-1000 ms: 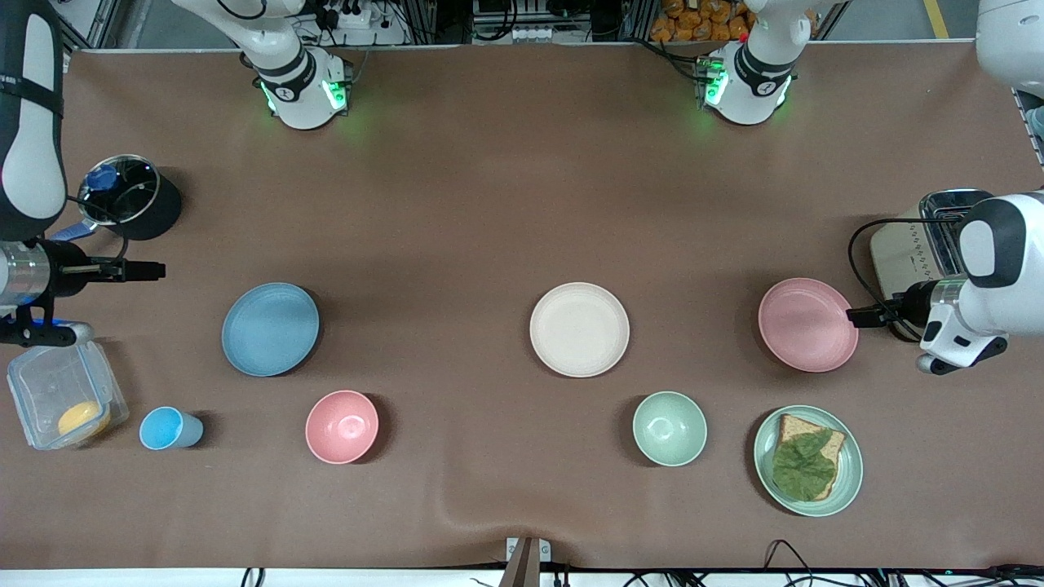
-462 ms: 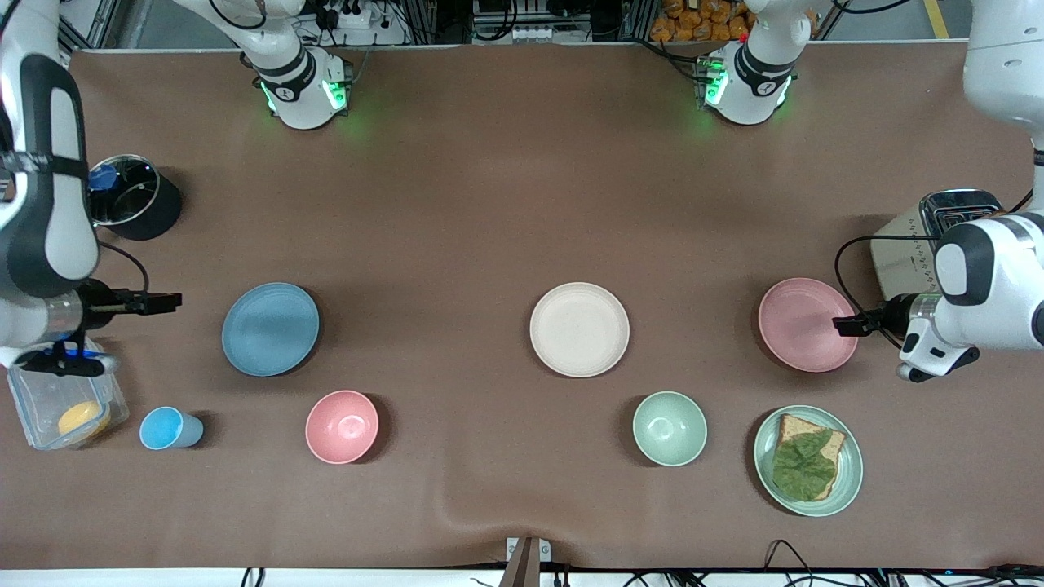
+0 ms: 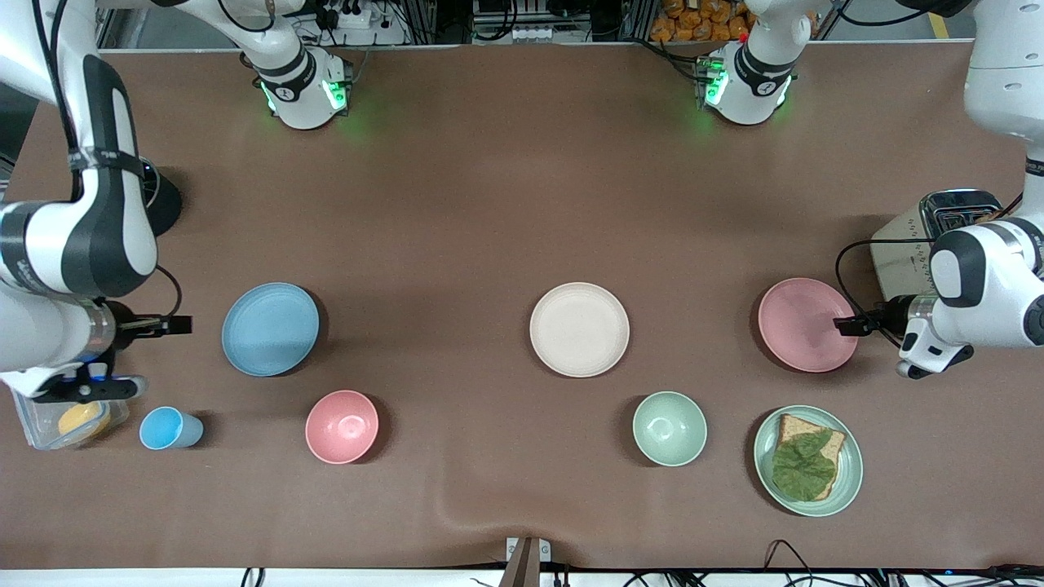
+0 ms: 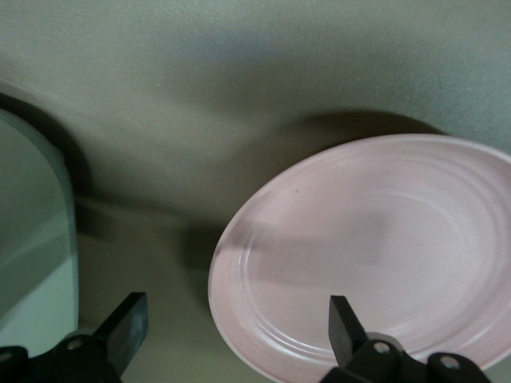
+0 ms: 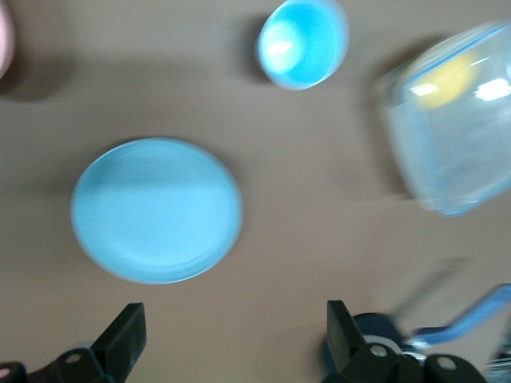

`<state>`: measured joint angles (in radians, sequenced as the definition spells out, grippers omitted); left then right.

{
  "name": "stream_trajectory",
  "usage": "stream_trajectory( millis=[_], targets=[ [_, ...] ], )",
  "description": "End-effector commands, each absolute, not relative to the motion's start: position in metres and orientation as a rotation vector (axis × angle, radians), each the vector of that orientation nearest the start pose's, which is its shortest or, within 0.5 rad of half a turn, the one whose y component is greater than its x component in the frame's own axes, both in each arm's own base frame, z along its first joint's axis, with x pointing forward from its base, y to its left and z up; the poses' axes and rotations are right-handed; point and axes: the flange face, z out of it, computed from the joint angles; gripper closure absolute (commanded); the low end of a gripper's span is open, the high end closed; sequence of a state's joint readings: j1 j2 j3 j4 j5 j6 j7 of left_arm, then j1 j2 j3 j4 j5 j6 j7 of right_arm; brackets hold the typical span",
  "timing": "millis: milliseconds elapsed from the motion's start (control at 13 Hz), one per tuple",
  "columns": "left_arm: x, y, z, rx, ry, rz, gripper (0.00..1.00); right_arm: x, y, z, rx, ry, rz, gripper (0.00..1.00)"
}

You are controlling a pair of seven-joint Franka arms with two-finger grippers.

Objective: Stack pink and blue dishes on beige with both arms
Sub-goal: 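Grip the pink plate with the left gripper while the right gripper grips the blue plate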

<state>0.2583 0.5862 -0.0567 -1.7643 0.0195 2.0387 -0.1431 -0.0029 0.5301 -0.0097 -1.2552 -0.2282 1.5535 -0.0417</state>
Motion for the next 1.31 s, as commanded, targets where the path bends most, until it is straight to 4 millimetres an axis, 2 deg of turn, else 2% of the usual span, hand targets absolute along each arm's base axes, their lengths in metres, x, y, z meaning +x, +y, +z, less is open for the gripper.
stream_trajectory(
  millis=[0,77,154,231,385,538,615,769,1000,1231],
  targets=[
    [0.607,0.125,0.203,-3.056,-0.401,0.49,0.0,0.699,-0.056,0.445,-3.409,-0.023,0.231,0.0],
    [0.606,0.127,0.199,-3.058,-0.383,0.492,0.0,0.701,-0.059,0.446,-3.395,-0.014,0.191,0.0],
    [0.605,0.128,0.197,-3.068,-0.346,0.489,0.01,0.702,-0.046,0.436,-3.404,-0.086,0.223,0.0],
    [0.605,0.13,0.196,-3.075,-0.318,0.49,0.03,0.704,-0.034,0.401,-3.378,-0.137,0.32,0.0],
    [0.603,0.13,0.189,-3.075,-0.312,0.506,0.13,0.697,-0.027,0.379,-3.352,-0.122,0.459,0.0],
    [0.602,0.13,0.186,-3.076,-0.312,0.504,0.29,0.693,-0.029,0.339,-3.3,-0.121,0.562,0.0],
    [0.601,0.129,0.185,-3.078,-0.307,0.492,0.33,0.685,-0.027,0.32,-3.264,-0.12,0.607,0.0],
    [0.6,0.137,0.184,-3.089,-0.283,0.479,0.41,0.675,-0.033,0.3,-3.219,-0.089,0.637,0.0],
    [0.6,0.137,0.184,-3.089,-0.283,0.479,0.66,0.668,-0.054,0.291,-3.079,0.028,0.646,0.0],
    [0.6,0.136,0.184,-3.089,-0.28,0.479,1.0,0.656,-0.068,0.274,-3.056,0.063,0.677,0.0]
  ],
)
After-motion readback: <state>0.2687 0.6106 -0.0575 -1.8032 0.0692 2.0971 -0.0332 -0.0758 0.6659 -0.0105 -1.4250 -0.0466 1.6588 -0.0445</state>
